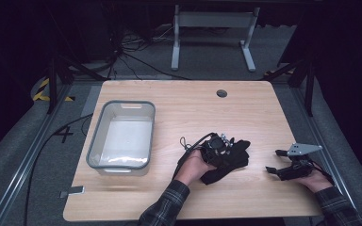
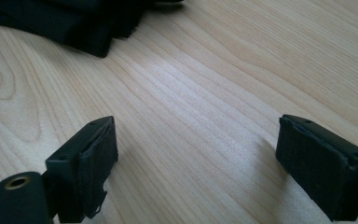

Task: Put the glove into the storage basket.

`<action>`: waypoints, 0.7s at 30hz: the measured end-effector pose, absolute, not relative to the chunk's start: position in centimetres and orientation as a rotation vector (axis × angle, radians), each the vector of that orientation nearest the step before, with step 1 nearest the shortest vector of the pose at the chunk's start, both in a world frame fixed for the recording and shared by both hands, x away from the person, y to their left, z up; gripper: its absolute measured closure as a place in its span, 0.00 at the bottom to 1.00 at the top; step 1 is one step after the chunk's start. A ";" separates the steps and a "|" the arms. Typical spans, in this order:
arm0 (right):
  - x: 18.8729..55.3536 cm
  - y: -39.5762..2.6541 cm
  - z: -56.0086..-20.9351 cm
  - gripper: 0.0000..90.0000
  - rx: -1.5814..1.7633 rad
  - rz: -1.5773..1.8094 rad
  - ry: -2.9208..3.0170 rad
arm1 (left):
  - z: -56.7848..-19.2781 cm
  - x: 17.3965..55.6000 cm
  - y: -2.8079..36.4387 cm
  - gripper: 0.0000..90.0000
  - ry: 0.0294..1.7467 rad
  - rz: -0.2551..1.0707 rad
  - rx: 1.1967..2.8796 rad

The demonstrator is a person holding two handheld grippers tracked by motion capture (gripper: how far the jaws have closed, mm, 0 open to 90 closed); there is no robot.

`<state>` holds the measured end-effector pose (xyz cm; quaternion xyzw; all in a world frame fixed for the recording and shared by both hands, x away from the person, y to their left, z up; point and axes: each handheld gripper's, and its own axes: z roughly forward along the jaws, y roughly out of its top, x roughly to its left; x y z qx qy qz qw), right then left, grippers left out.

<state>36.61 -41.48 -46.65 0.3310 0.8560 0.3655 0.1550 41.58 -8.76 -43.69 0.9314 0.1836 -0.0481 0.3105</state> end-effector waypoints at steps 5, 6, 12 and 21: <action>36.6 -41.5 -46.6 0.15 0.948 1.047 2.452 | -42.6 41.2 -8.0 0.72 0.506 -0.120 2.440; 36.6 -41.5 -46.6 0.15 0.948 1.047 2.453 | -42.3 41.2 -7.7 0.72 0.514 -0.118 2.436; 36.6 -41.5 -46.7 0.15 0.948 1.047 2.452 | -40.7 41.1 -6.4 0.72 0.542 -0.087 2.402; 36.6 -41.5 -46.6 0.15 0.948 1.047 2.452 | -38.0 41.2 -3.0 0.72 0.625 -0.026 2.335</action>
